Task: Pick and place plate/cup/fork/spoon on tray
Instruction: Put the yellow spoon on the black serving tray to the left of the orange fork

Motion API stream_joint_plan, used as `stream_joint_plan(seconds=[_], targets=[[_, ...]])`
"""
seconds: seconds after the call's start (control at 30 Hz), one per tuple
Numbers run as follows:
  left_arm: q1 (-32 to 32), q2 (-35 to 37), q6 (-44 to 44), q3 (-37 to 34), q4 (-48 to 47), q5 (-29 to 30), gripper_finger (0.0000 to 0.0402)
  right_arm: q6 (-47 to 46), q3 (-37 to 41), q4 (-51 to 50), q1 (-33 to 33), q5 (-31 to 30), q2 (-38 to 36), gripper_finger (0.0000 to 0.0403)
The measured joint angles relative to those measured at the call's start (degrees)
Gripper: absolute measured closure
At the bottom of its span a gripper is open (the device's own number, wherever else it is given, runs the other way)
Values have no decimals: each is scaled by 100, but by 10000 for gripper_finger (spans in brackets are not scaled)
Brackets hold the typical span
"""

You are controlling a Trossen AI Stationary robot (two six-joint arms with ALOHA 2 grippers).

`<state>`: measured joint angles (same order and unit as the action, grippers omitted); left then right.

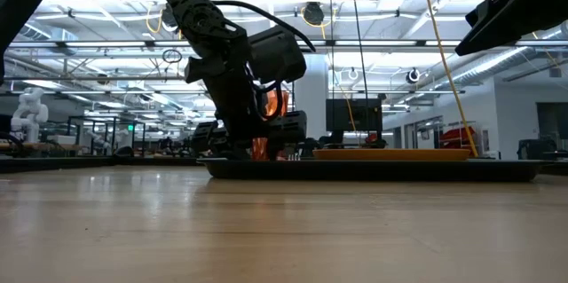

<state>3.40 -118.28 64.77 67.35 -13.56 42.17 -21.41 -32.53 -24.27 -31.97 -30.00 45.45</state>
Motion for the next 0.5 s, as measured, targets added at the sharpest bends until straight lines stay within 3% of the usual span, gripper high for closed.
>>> stream_joint_plan(seconds=[0.27, 0.5], targets=[[7, 0, -80, -2, 4, -8, 242, 1, 0, 1, 0, 0, 0, 273], [9, 0, 112, -2, 17, 154, 249, -17, 0, 2, 0, 0, 0, 273]])
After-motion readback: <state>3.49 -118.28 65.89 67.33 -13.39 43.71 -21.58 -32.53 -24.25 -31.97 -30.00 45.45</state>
